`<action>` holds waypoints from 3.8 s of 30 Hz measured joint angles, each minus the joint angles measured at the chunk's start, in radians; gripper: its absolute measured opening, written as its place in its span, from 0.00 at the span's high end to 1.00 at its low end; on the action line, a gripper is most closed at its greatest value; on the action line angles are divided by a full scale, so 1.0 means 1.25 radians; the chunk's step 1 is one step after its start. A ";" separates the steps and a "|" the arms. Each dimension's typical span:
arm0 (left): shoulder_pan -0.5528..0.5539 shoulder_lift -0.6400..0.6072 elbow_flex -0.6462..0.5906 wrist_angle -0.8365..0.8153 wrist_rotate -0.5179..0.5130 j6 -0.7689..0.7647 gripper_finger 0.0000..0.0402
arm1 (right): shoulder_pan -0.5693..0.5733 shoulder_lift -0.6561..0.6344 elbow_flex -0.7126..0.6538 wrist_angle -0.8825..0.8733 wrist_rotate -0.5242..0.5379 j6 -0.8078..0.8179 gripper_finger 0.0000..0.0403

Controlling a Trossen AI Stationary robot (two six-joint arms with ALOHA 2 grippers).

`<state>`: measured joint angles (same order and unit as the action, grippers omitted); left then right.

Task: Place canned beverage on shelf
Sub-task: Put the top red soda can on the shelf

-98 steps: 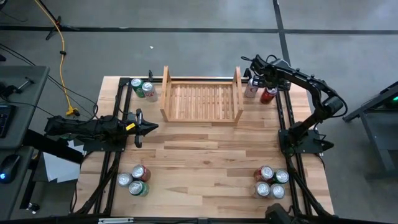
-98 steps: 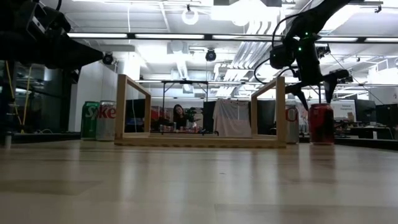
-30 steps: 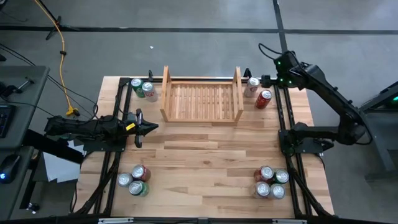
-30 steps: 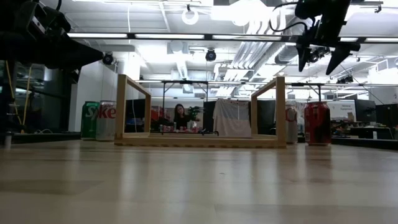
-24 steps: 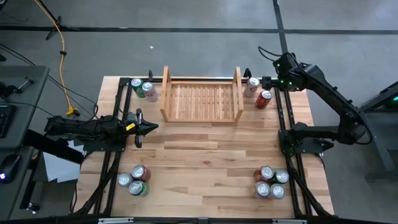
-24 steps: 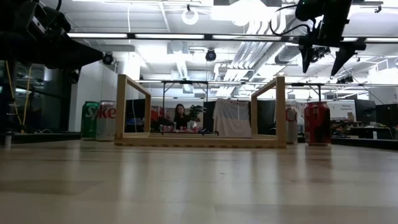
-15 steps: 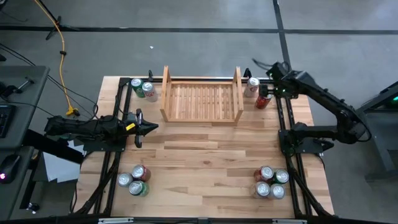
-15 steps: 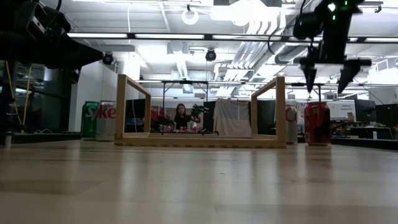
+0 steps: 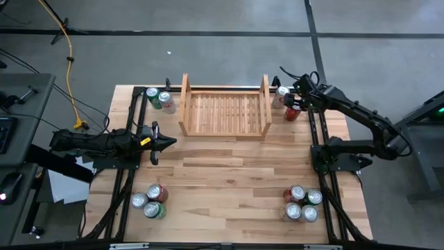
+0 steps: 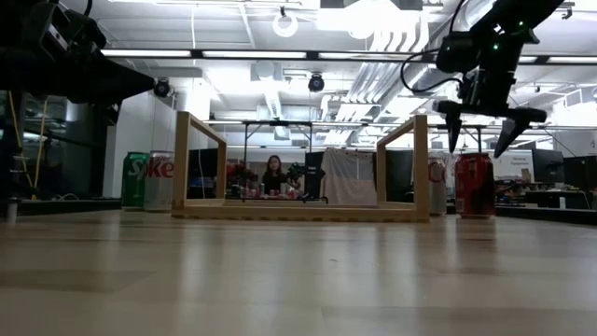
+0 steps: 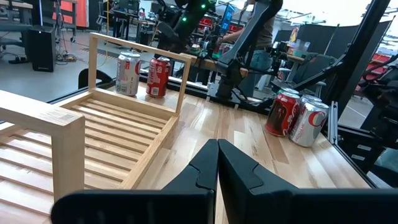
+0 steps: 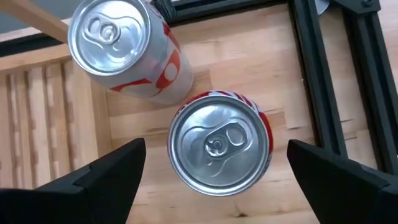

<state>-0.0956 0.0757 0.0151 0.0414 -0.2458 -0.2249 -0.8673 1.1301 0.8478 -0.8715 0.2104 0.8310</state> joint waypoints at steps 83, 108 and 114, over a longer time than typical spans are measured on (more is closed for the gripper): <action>0.000 0.000 0.000 0.000 0.000 0.000 0.99 | 0.268 0.693 1.061 -0.284 0.090 -0.397 0.29; 0.000 0.000 0.000 0.000 0.000 0.000 0.99 | 0.242 0.775 0.798 -0.109 0.030 -0.195 0.29; 0.000 0.000 0.000 0.000 0.000 0.000 0.99 | 0.244 0.775 0.790 -0.083 0.094 -0.161 0.29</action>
<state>-0.0956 0.0757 0.0151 0.0414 -0.2459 -0.2249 -0.5624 2.0991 1.8348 -0.9750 0.3274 0.6299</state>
